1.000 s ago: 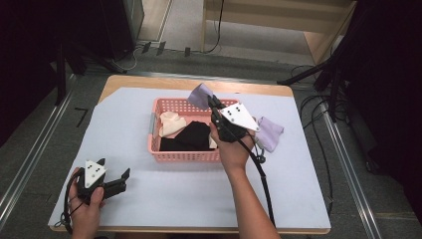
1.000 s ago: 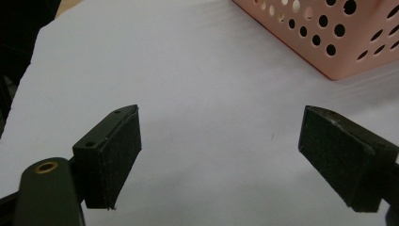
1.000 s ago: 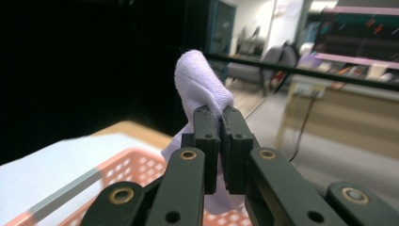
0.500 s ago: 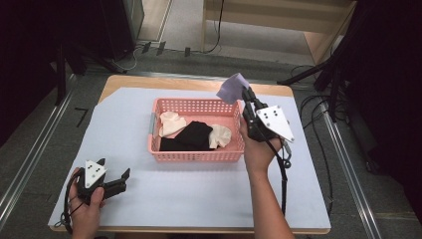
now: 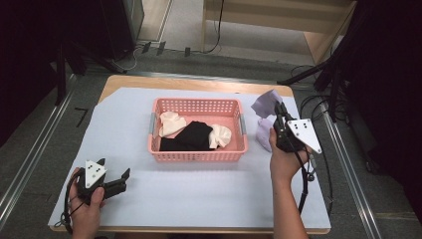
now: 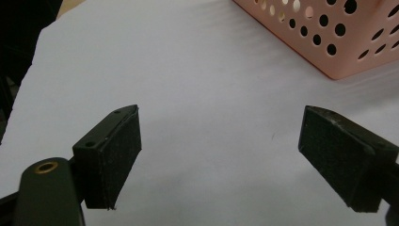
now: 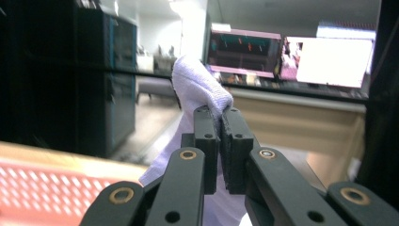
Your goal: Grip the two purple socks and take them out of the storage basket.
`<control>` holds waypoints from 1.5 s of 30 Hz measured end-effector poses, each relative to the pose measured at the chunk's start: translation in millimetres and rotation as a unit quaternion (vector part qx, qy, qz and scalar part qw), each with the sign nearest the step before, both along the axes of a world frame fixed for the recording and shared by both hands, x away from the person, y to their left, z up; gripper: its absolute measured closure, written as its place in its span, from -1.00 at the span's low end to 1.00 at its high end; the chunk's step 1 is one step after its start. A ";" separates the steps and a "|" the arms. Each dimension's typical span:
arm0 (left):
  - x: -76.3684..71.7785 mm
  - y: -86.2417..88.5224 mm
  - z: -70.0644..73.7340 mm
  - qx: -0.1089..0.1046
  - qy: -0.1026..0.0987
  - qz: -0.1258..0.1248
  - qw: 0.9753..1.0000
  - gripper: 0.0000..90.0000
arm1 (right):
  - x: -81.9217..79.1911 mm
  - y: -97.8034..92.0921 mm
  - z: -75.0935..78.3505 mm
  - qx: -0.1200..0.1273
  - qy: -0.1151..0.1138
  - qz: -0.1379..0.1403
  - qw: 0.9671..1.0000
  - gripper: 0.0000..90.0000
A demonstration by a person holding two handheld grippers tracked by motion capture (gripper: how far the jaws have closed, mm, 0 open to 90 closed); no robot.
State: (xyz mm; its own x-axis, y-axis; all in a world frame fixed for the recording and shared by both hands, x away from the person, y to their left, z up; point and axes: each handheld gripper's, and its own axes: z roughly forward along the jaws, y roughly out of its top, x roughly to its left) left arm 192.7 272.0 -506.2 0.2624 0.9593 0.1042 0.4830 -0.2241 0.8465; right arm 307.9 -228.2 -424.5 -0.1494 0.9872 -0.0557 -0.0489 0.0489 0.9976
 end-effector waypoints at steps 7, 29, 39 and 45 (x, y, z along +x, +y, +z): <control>-0.1 0.1 0.0 -0.001 -0.001 -0.001 1.000 -0.68 | 11.8 -22.8 -41.2 0.047 0.093 0.016 0.994 0.53; -1.3 1.6 0.7 -0.007 -0.004 0.004 1.000 -0.67 | -67.2 -118.5 -85.2 0.103 0.176 0.038 0.978 -0.44; -1.2 1.4 0.6 -0.007 -0.004 0.006 1.000 -0.67 | -102.8 -144.8 -94.1 0.086 0.249 0.039 0.964 -1.00; -0.9 1.7 0.3 -0.008 -0.006 0.007 1.000 -0.67 | -113.1 -147.8 -100.2 0.081 0.265 0.035 0.960 -1.00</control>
State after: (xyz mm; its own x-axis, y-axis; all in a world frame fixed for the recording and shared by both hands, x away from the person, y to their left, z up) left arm 191.8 273.8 -505.9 0.2476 0.9645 0.0920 0.4753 -0.2036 0.8560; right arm 194.8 -375.9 -524.7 -0.1806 0.9629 0.2006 0.4705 -0.0945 0.8773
